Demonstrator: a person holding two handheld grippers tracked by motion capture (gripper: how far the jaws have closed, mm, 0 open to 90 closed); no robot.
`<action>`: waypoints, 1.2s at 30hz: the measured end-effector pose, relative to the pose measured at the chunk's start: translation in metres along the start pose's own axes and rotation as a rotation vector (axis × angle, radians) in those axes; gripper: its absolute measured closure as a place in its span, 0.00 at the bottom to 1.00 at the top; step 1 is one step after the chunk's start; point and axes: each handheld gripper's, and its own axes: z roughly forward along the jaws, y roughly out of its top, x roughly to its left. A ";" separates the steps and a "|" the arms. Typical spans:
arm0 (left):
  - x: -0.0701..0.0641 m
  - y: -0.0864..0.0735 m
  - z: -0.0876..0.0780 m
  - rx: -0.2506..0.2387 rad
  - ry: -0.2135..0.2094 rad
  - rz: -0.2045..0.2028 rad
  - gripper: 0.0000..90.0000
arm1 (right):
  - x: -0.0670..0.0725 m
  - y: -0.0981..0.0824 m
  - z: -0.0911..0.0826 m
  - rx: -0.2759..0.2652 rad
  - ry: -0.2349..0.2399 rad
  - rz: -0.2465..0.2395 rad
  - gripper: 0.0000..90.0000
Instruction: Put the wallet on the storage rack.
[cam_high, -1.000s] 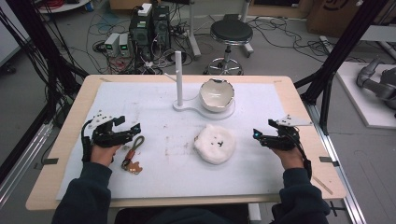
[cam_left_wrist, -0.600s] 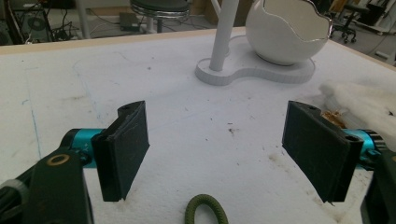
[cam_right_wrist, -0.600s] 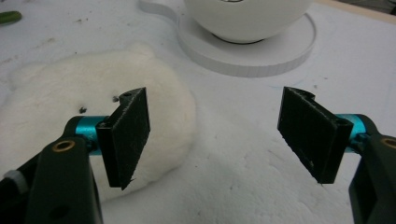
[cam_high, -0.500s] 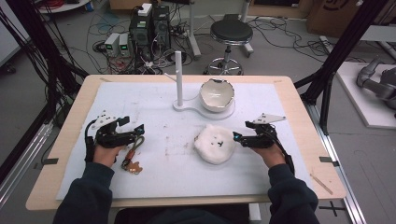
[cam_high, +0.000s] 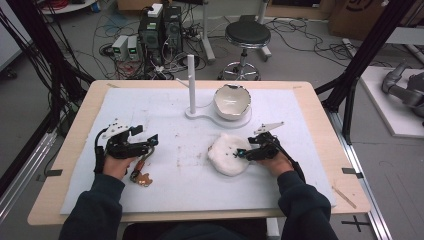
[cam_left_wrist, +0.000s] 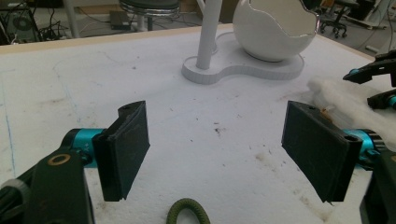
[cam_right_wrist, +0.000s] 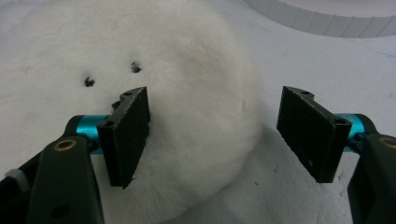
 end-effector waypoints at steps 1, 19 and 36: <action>0.000 0.000 0.000 0.000 0.000 0.000 0.26 | 0.000 0.000 0.000 0.002 0.009 0.001 0.38; -0.010 0.000 0.007 0.025 -0.095 0.000 0.36 | 0.015 0.006 -0.036 -0.158 0.106 0.015 0.87; -0.064 0.001 0.042 0.097 -0.308 0.043 0.31 | 0.036 0.017 -0.045 -0.323 0.132 -0.024 0.88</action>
